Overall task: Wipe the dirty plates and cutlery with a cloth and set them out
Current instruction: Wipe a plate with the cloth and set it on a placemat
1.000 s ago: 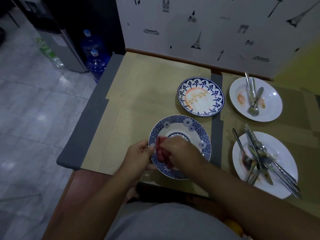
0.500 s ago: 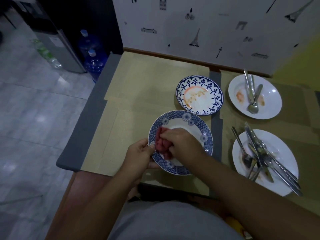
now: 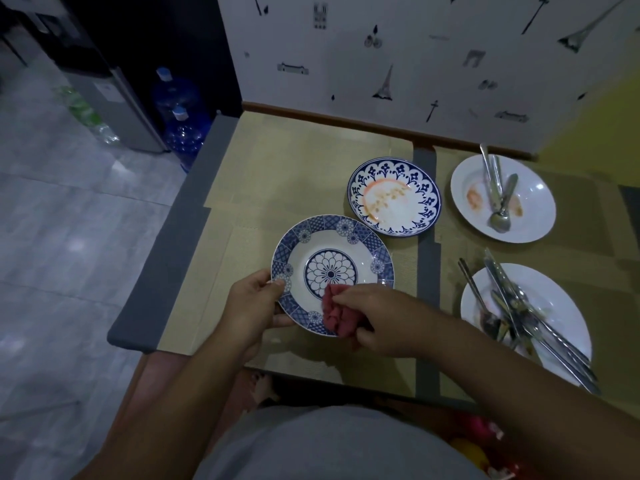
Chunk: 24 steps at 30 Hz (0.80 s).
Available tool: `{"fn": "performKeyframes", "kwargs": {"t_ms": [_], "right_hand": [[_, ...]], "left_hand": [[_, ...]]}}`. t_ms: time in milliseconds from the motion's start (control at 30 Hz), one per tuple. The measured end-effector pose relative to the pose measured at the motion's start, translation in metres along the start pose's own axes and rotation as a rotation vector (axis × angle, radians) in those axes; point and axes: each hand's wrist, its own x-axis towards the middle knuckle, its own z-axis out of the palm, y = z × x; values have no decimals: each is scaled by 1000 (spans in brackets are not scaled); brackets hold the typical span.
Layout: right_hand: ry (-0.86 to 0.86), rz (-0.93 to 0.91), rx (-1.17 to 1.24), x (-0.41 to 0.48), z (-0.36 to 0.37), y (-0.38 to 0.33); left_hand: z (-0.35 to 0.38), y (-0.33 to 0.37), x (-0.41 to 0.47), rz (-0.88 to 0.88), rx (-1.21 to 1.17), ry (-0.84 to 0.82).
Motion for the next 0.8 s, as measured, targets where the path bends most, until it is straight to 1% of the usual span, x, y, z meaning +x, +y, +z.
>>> {"fn": "performKeyframes", "kwargs": {"t_ms": [100, 167, 400, 500, 567, 600, 633, 667, 733, 767, 800], "right_hand": [[11, -29, -20, -4, 1, 3], [53, -73, -62, -2, 5, 9], [317, -194, -274, 2, 17, 19], [419, -280, -281, 5, 9, 19], [454, -349, -278, 8, 1, 20], [467, -371, -281, 9, -4, 20], [476, -381, -284, 11, -9, 19], [488, -393, -293, 12, -14, 19], [507, -421, -310, 13, -22, 16], [509, -430, -316, 13, -26, 15], [509, -433, -320, 14, -28, 14]], "left_hand": [[1, 5, 2, -11, -8, 4], [2, 7, 4, -26, -17, -8], [5, 15, 5, -61, -71, -49], [4, 20, 6, -62, -90, -74], [3, 25, 5, -15, -60, -88], [3, 27, 4, 40, -4, -80], [1, 29, 2, 131, 96, -57], [-2, 29, 1, 267, 251, -9], [-11, 28, -4, 622, 617, 99], [-17, 27, -5, 807, 766, 73], [-22, 25, -5, 962, 901, -7]]}}
